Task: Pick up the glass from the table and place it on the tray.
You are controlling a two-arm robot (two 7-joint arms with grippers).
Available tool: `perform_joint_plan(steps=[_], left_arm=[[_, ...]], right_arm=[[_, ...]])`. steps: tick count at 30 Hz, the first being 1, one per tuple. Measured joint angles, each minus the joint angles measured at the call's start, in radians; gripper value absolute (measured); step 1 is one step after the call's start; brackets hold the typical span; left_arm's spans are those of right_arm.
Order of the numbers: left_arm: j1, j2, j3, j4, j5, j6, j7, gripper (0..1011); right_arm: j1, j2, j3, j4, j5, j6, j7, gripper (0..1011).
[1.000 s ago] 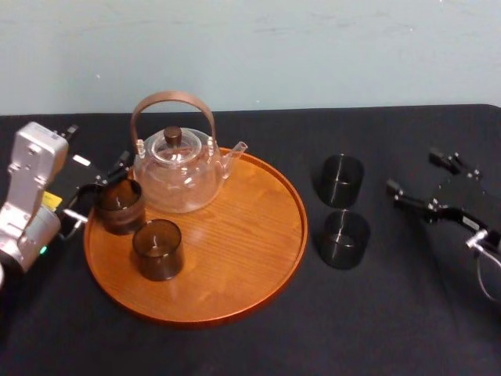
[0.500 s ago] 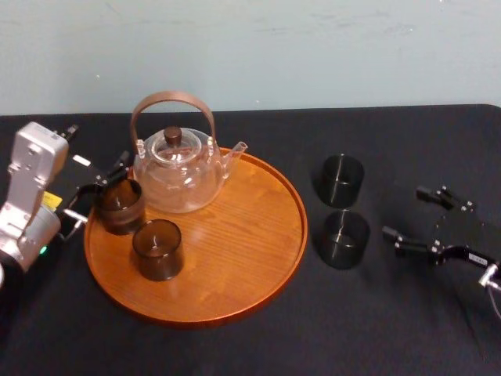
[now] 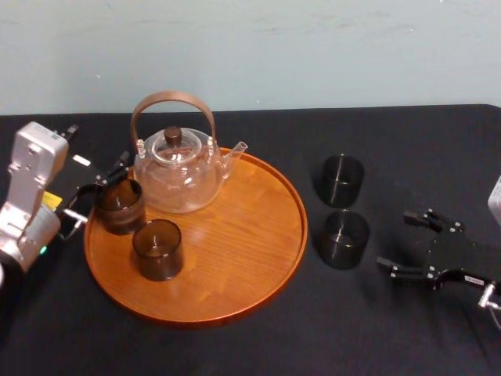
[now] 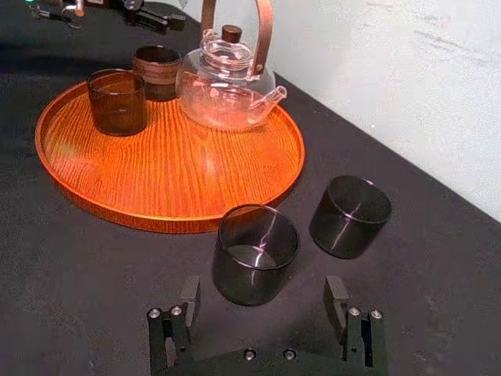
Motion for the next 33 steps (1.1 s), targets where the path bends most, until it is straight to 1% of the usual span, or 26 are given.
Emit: perform_joint_plan(steps=[6,8,9,12,13,18,21,33], left_arm=[[0.000,0.000,0.000,0.000,0.000,0.000,0.000,1001],[0.000,0.000,0.000,0.000,0.000,0.000,0.000,1001],[0.000,0.000,0.000,0.000,0.000,0.000,0.000,1001],[0.000,0.000,0.000,0.000,0.000,0.000,0.000,1001],[0.000,0.000,0.000,0.000,0.000,0.000,0.000,1001],[0.000,0.000,0.000,0.000,0.000,0.000,0.000,1001],[0.000,0.000,0.000,0.000,0.000,0.000,0.000,1001],[0.000,0.000,0.000,0.000,0.000,0.000,0.000,1001]], right_arm=[[0.012,-0.019,-0.005,0.010,-0.011,0.013,0.014,1002],[0.025,-0.033,-0.010,0.021,-0.014,0.026,0.015,1002],[0.025,-0.033,-0.010,0.021,-0.014,0.026,0.015,1002],[0.045,-0.054,-0.018,0.037,-0.014,0.051,0.015,1002],[0.045,-0.054,-0.018,0.037,-0.014,0.051,0.015,1002],[0.081,-0.083,-0.033,0.063,0.007,0.098,0.018,1002],[0.097,-0.093,-0.042,0.075,0.017,0.119,0.021,1002],[0.148,-0.108,-0.081,0.111,0.039,0.161,0.030,1002]])
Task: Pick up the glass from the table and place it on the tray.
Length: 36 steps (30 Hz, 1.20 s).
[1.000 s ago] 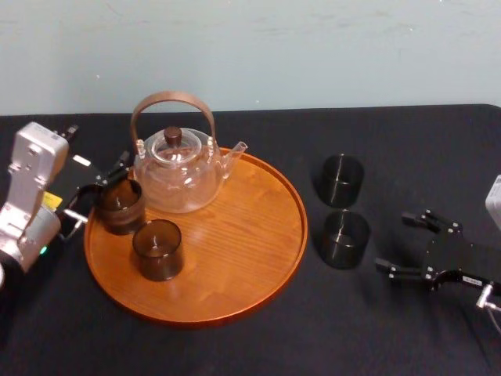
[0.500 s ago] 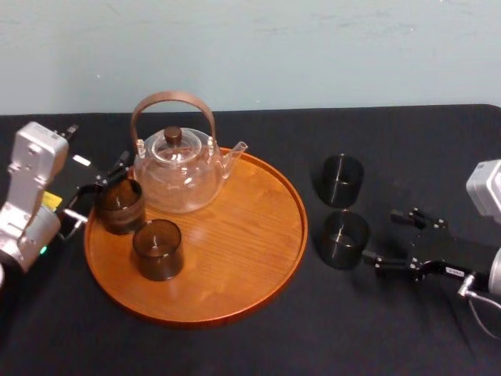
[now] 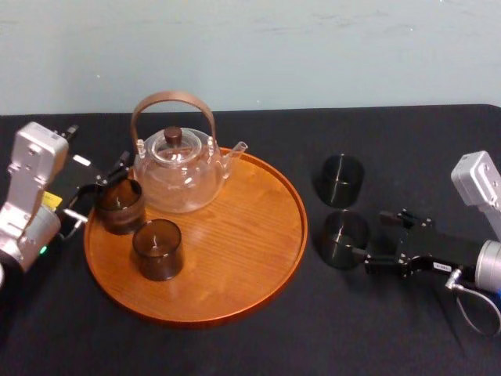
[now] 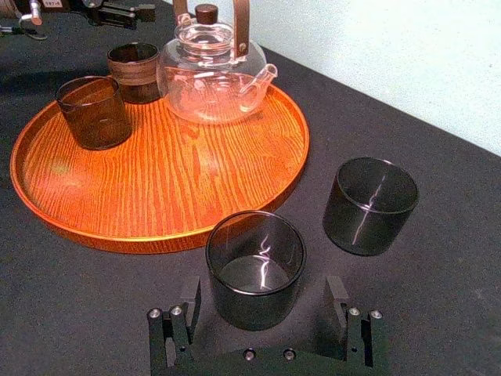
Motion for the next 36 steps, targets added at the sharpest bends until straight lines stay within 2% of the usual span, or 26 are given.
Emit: perform_joint_plan(steps=[16,36], left_arm=[[0.000,0.000,0.000,0.000,0.000,0.000,0.000,1001],[0.000,0.000,0.000,0.000,0.000,0.000,0.000,1001]], right_arm=[[0.085,-0.018,-0.065,0.044,-0.015,0.039,0.005,1002],[0.160,-0.042,-0.127,0.075,-0.047,0.053,0.023,1002]])
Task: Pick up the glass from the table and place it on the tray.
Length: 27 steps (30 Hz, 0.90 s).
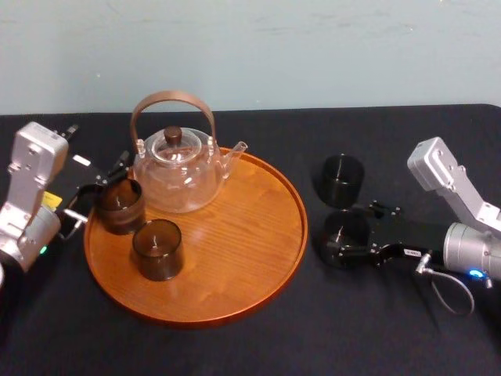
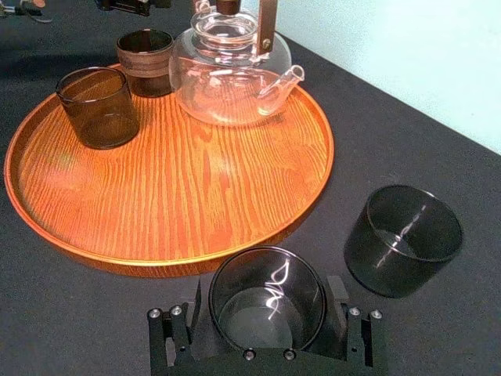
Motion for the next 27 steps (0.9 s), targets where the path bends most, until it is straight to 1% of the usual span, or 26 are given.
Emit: perform_joint_plan(steps=[4,13,16,20,27], left_arm=[[0.000,0.000,0.000,0.000,0.000,0.000,0.000,1001],[0.000,0.000,0.000,0.000,0.000,0.000,0.000,1001],[0.000,0.000,0.000,0.000,0.000,0.000,0.000,1001],[0.000,0.000,0.000,0.000,0.000,0.000,0.000,1001],[0.000,0.000,0.000,0.000,0.000,0.000,0.000,1001]], right_arm=[[0.009,-0.006,-0.012,0.003,-0.013,-0.005,0.000,1002],[0.008,-0.005,-0.009,0.003,-0.012,-0.005,0.000,1003],[0.008,-0.004,-0.009,0.003,-0.011,-0.005,-0.001,978],[0.007,-0.004,-0.008,0.003,-0.010,-0.005,-0.001,904],[0.007,-0.003,-0.007,0.003,-0.009,-0.004,-0.001,900]])
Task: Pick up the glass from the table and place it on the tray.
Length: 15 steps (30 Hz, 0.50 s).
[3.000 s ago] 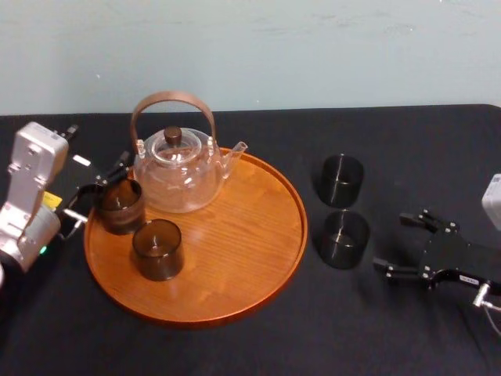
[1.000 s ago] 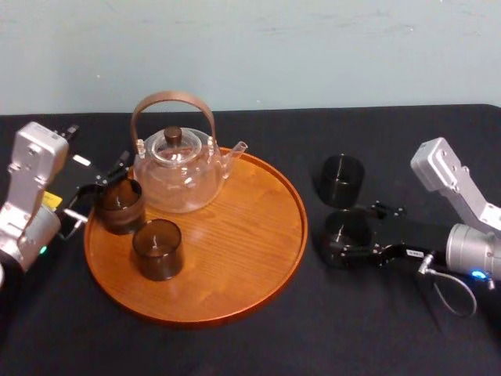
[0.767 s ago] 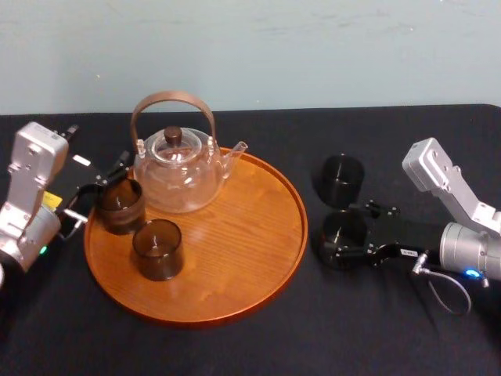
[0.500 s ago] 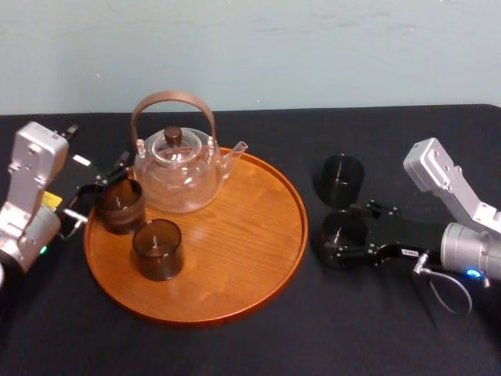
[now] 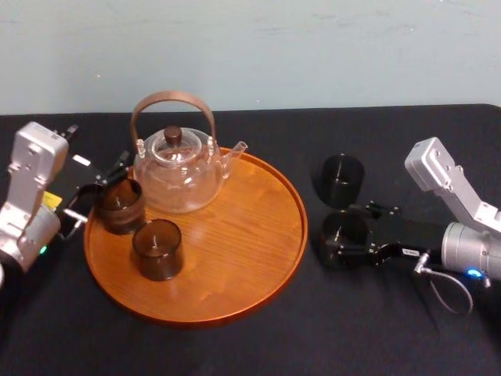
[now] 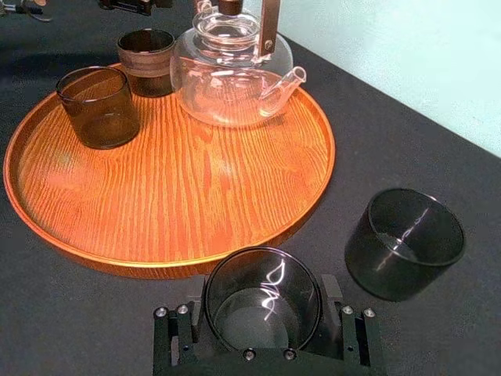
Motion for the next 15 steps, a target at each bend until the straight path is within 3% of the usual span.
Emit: perform_joint_plan(steps=[15], left_arm=[[0.000,0.000,0.000,0.000,0.000,0.000,0.000,1001]], right_arm=[[-0.003,0.001,0.003,-0.003,0.004,-0.001,0.000,900]])
